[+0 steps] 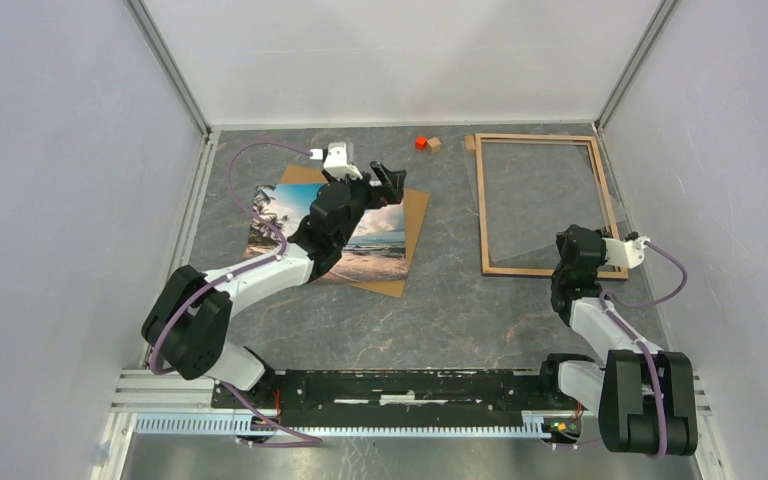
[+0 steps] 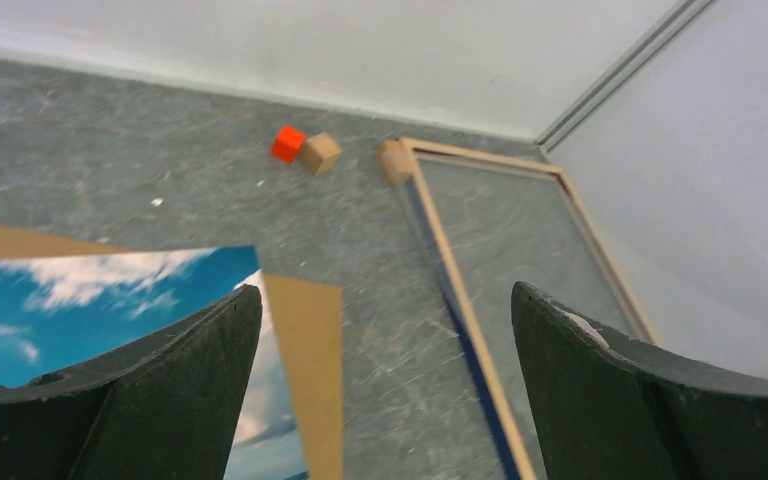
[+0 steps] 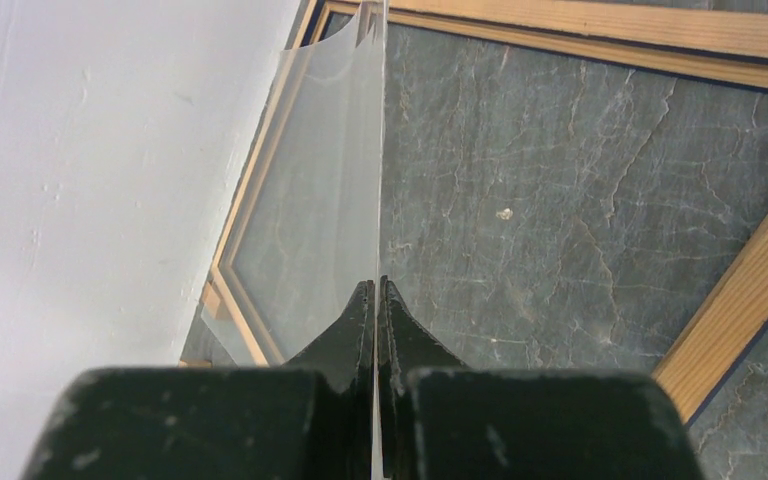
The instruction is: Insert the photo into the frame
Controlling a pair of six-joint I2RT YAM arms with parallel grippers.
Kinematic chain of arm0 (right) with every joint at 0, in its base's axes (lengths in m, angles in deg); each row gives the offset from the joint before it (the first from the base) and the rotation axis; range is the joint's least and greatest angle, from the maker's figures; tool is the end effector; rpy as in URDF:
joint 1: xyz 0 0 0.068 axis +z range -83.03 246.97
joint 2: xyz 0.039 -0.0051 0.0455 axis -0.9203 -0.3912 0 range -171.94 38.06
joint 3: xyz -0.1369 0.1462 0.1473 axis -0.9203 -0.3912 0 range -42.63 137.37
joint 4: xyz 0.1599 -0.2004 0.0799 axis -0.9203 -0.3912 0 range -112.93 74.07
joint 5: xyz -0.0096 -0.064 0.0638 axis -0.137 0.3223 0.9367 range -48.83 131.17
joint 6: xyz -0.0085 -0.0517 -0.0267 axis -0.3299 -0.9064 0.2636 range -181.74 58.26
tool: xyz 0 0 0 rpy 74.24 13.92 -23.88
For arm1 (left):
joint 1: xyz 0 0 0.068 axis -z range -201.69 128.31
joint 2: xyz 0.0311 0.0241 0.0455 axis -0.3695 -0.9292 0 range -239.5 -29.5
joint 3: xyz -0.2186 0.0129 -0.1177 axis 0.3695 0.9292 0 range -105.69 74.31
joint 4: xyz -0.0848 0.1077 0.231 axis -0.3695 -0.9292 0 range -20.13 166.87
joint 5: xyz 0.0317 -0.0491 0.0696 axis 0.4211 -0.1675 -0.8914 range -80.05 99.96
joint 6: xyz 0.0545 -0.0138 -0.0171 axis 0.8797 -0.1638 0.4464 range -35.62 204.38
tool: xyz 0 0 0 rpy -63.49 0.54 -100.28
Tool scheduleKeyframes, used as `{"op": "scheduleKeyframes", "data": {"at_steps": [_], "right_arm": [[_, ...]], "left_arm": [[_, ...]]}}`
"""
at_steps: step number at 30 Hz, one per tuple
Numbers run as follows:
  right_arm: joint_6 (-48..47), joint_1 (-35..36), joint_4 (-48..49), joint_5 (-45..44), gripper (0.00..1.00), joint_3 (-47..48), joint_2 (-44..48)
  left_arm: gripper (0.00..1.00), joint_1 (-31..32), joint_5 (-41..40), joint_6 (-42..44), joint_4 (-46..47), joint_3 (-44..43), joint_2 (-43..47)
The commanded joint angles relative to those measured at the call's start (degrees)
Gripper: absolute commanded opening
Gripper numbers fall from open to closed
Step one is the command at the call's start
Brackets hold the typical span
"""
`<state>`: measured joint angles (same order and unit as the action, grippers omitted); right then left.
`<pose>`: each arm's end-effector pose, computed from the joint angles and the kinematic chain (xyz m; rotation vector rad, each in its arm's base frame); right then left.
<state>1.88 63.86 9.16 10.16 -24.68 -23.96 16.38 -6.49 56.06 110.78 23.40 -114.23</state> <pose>0.2340 -0.0347 0.1559 1.3043 1.3247 0.2187 0.2877 -0.2102 0.2608 -0.0945 1.6078 -0.6813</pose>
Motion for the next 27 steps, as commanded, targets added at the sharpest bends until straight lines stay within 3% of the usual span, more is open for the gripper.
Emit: {"op": "scheduleKeyframes", "data": {"at_steps": [1,11,27], "right_arm": [[0.3,-0.2,4.4,-4.8,0.0,-0.1,-0.5],[2.2,1.2,7.1,-7.0,0.0,0.7,-6.2],[4.3,2.7,5.7,-12.9,0.0,-0.1,-5.7]], "left_arm": [[1.0,0.3,-4.7,4.3,6.7,3.8,-0.1],[1.0,0.8,-5.8,4.9,8.2,5.0,-1.1],[1.0,0.9,-5.5,4.4,8.5,5.0,-2.0]]}}
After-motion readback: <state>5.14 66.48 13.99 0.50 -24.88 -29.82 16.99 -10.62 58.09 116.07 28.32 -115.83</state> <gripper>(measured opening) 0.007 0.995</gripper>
